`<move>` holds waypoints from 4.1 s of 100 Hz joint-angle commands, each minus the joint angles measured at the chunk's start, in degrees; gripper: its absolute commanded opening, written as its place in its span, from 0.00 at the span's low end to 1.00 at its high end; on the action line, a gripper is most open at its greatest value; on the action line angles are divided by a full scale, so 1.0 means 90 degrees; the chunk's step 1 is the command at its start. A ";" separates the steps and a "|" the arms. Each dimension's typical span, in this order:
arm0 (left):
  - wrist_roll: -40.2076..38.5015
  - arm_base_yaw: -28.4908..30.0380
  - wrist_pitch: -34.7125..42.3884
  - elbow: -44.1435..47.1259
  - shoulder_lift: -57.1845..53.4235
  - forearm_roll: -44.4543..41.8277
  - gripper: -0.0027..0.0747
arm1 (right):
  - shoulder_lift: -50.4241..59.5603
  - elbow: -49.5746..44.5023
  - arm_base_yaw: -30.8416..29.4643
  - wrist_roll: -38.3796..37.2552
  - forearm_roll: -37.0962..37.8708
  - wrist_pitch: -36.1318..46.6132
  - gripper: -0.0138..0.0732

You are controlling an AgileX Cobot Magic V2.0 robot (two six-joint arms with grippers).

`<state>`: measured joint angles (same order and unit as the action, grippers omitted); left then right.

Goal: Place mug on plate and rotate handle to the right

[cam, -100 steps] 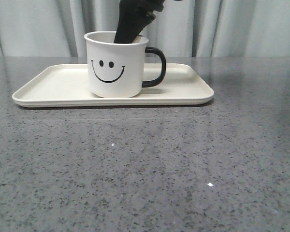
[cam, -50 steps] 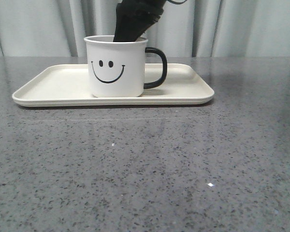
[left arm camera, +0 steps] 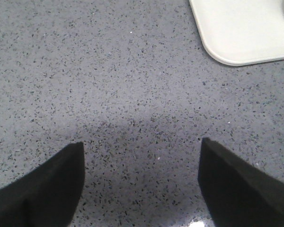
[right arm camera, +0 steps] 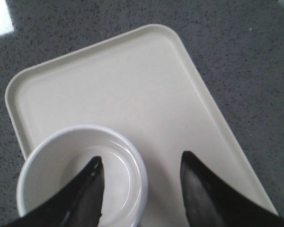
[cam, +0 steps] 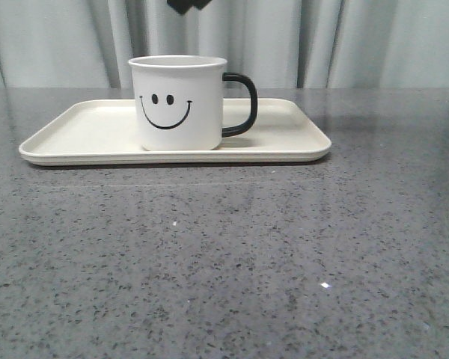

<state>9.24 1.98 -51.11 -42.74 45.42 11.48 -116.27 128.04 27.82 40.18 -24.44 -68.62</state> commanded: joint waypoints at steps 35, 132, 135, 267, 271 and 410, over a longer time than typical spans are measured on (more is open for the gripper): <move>-0.0003 0.0010 0.0329 -0.0172 -0.0037 0.0087 0.67 | 0.2337 -0.1327 -0.0711 -0.1011 0.0795 0.0453 0.61; -0.0003 0.0010 0.0329 -0.0172 -0.0037 0.0152 0.67 | 0.7964 -0.8553 -0.3164 -0.1667 0.0795 0.2715 0.61; -0.0003 0.0010 0.0329 -0.0172 -0.0037 0.0152 0.67 | 0.8101 -0.8732 -0.3164 -0.1716 0.0795 0.2745 0.61; -0.0003 0.0010 0.0329 -0.0172 -0.0037 0.0166 0.01 | 0.9308 -0.9867 -0.3164 -0.1821 0.0782 0.3163 0.08; -0.0003 0.0010 0.0329 -0.0172 -0.0037 0.0166 0.01 | 0.9308 -0.9867 -0.3164 -0.1821 0.0782 0.3163 0.08; -0.0070 -0.0500 0.5336 0.2189 -0.1892 -0.0426 0.01 | 0.9308 -0.9867 -0.3164 -0.1821 0.0782 0.3163 0.08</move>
<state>9.24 -1.29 -13.42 -26.27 32.01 9.02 -32.61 37.77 -0.16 23.67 -16.61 -43.96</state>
